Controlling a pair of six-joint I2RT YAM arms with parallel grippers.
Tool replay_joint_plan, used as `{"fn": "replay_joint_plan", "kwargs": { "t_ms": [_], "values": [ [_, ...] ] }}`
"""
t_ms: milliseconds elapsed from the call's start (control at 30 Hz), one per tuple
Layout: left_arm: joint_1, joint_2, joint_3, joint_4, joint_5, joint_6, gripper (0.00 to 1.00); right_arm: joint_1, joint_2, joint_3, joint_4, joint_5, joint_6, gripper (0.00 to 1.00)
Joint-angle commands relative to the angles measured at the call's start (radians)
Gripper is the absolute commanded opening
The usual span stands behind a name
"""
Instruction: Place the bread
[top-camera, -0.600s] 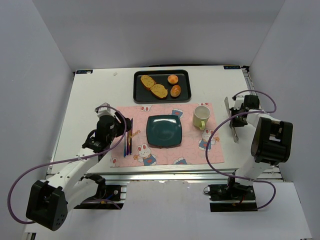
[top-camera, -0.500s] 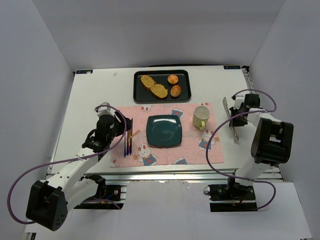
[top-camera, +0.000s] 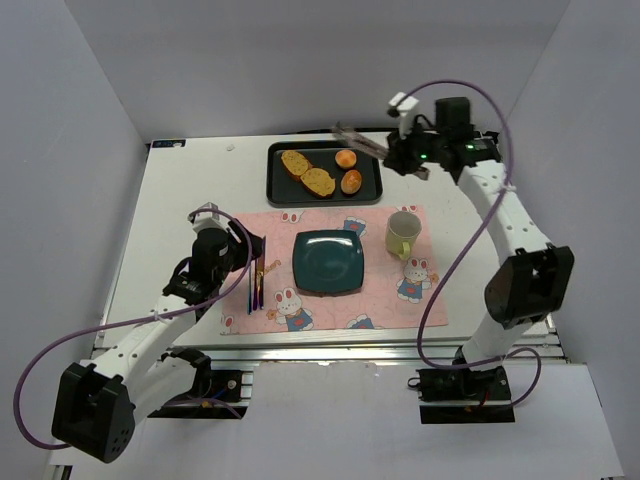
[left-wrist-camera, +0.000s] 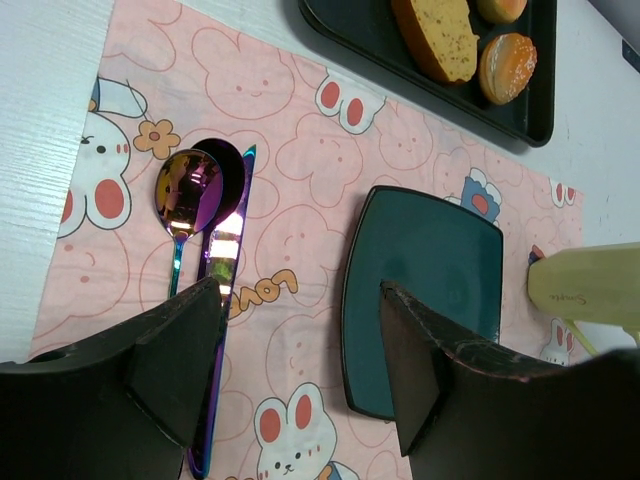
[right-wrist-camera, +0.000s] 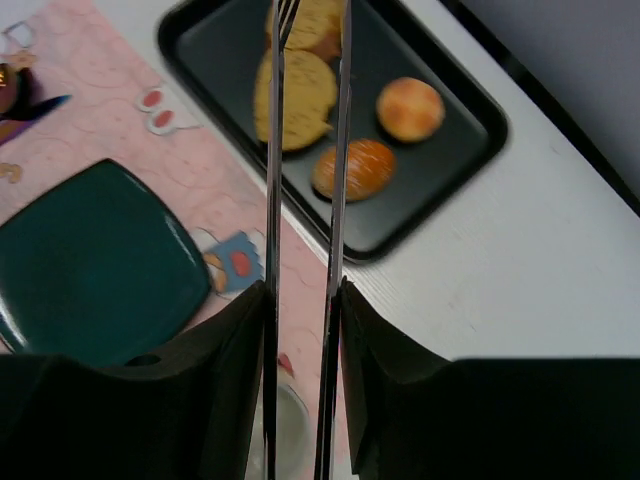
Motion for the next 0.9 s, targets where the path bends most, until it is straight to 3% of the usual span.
{"fn": "replay_joint_plan", "kwargs": {
  "t_ms": [0, 233, 467, 867],
  "values": [
    [0.003, -0.026, 0.043, -0.013, -0.025, -0.017, 0.74, 0.108, 0.122, 0.081, -0.040, -0.007, 0.012, 0.39],
    [0.003, -0.021, 0.051, -0.016, -0.037, -0.030, 0.74, 0.260, 0.306, 0.242, -0.031, 0.153, 0.054, 0.37],
    [0.003, -0.014, 0.033, 0.002, -0.035, -0.037, 0.74, 0.361, 0.371, 0.250, -0.002, 0.423, 0.057, 0.40],
    [0.003, 0.005, 0.008, 0.042, -0.018, -0.034, 0.74, 0.397, 0.381, 0.175, 0.006, 0.527, 0.052, 0.46]
  ]
}}
